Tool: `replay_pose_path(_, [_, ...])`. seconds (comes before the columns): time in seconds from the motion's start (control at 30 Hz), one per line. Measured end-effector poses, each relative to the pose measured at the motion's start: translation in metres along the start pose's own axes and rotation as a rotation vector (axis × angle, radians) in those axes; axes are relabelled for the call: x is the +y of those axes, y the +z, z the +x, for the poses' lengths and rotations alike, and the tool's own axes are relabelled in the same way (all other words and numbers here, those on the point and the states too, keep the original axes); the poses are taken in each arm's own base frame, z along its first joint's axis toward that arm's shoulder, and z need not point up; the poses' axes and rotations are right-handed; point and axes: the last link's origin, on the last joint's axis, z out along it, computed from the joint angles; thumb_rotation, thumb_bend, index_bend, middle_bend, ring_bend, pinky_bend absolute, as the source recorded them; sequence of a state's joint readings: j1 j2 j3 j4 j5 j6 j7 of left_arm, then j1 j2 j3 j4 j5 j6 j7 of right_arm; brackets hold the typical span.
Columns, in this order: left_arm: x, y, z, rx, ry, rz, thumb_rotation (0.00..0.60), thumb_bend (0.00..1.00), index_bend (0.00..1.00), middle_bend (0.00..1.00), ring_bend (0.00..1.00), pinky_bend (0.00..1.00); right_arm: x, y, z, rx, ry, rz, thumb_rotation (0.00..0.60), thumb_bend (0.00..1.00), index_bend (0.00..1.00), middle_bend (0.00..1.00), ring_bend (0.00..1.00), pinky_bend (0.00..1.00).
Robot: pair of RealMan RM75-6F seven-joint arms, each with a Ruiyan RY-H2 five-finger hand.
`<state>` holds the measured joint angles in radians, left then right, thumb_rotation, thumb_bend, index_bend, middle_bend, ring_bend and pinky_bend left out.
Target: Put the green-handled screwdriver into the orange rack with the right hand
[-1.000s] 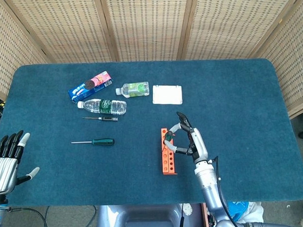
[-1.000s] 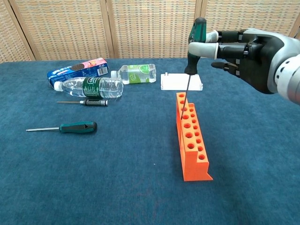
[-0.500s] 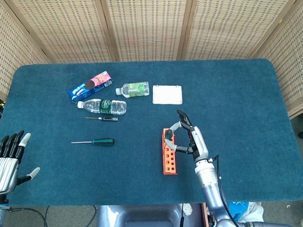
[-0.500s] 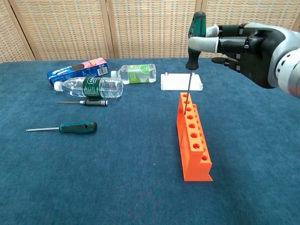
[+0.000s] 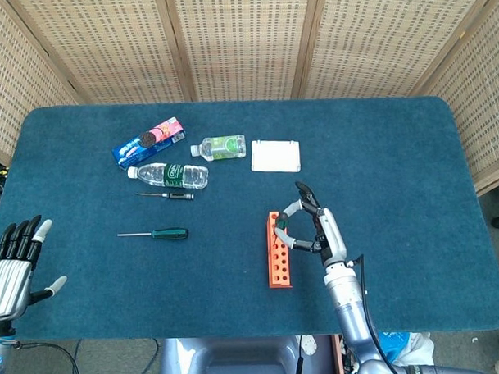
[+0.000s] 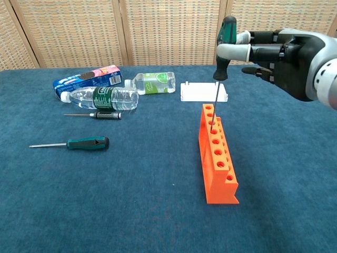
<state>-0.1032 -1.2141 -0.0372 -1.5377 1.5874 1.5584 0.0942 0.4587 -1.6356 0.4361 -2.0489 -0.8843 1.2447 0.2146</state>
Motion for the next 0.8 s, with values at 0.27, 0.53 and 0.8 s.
replay_pose_path(0.27, [0.0, 0.0, -0.001, -0.004, 0.001, -0.002, 0.6, 0.0, 0.0, 0.0, 0.0, 0.0, 0.004, 0.002, 0.004, 0.006, -0.003, -0.001, 0.6, 0.25, 0.67, 0.05, 0.0, 0.0])
replay_pose_path(0.53, [0.001, 0.0, -0.001, -0.004, 0.002, -0.002, 0.6, 0.0, 0.0, 0.0, 0.0, 0.0, 0.008, 0.002, 0.005, 0.003, 0.004, -0.013, 0.6, 0.25, 0.67, 0.05, 0.0, 0.0])
replay_pose_path(0.8, [0.001, 0.0, -0.001, -0.003, -0.001, -0.002, 0.6, 0.0, 0.0, 0.0, 0.0, 0.0, 0.019, -0.001, 0.006, 0.001, -0.005, -0.027, 0.6, 0.25, 0.67, 0.05, 0.0, 0.0])
